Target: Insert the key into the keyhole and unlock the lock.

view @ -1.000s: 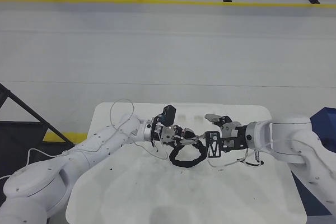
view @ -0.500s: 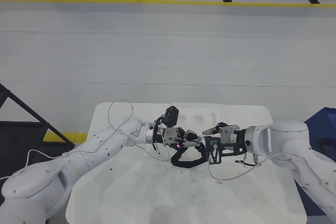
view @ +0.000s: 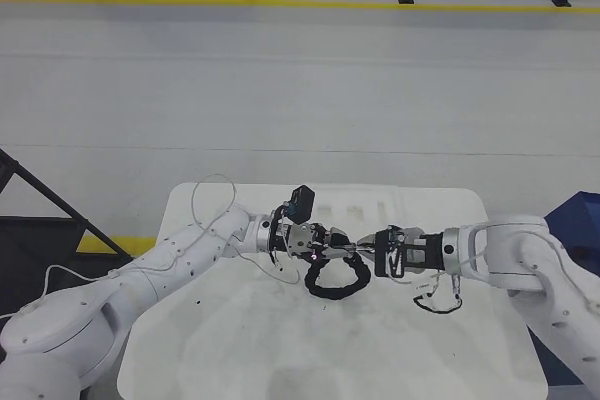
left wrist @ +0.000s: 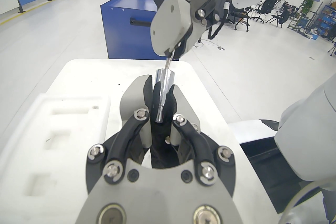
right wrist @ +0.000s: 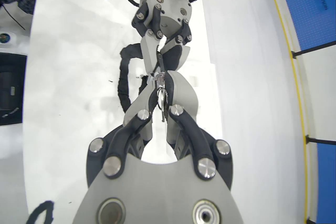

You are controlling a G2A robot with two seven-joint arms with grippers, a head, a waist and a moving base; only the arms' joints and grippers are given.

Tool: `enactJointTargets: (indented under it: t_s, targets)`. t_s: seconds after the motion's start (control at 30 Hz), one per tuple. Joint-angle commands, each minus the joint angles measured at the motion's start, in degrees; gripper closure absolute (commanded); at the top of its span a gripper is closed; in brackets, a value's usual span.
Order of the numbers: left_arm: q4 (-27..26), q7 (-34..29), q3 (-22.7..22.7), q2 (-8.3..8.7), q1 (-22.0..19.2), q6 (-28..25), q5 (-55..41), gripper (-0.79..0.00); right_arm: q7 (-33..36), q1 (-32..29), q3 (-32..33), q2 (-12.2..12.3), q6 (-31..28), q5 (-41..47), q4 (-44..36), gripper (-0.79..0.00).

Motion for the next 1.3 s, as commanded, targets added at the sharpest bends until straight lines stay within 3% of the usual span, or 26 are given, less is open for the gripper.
enactJointTargets:
  t_s: [0.0,0.3,0.53,0.57,0.6,0.63,0.97,1.27]
  targets:
    - [0.13,0.76,0.00,-0.16,0.07,0.01,0.77,0.000,2.41,0.35,-0.54,-0.03,1.09,3.76,0.30,0.000]
    - [0.80,3.13,0.00,-0.91,0.50,0.01,3.56,0.000,6.51,-2.05,0.16,-0.08,14.93,18.96,1.92,0.000]
    - [1.02,3.94,0.00,-1.37,0.55,0.01,4.69,0.000,8.33,-4.02,2.12,0.28,18.29,22.39,0.91,0.000]
    - [1.08,3.91,0.00,-1.41,0.53,0.01,4.95,0.000,8.32,-4.28,2.38,0.32,18.24,22.42,0.80,-0.083]
    - [1.30,3.65,0.00,-1.44,0.59,0.01,5.24,0.000,8.44,-4.49,2.61,0.37,18.21,22.46,0.67,-0.339]
    - [1.54,3.38,0.00,-1.46,0.73,0.01,5.37,0.000,8.61,-4.63,2.87,0.42,18.22,22.42,0.50,-0.785]
    - [3.38,-4.51,0.00,-0.25,4.33,0.01,4.79,0.000,11.36,-5.67,5.35,1.09,14.82,21.48,-0.21,-0.785]
    - [8.58,-10.44,-0.25,1.32,6.36,0.01,4.64,0.000,11.07,-6.48,6.32,1.32,13.17,20.69,-0.27,-0.785]
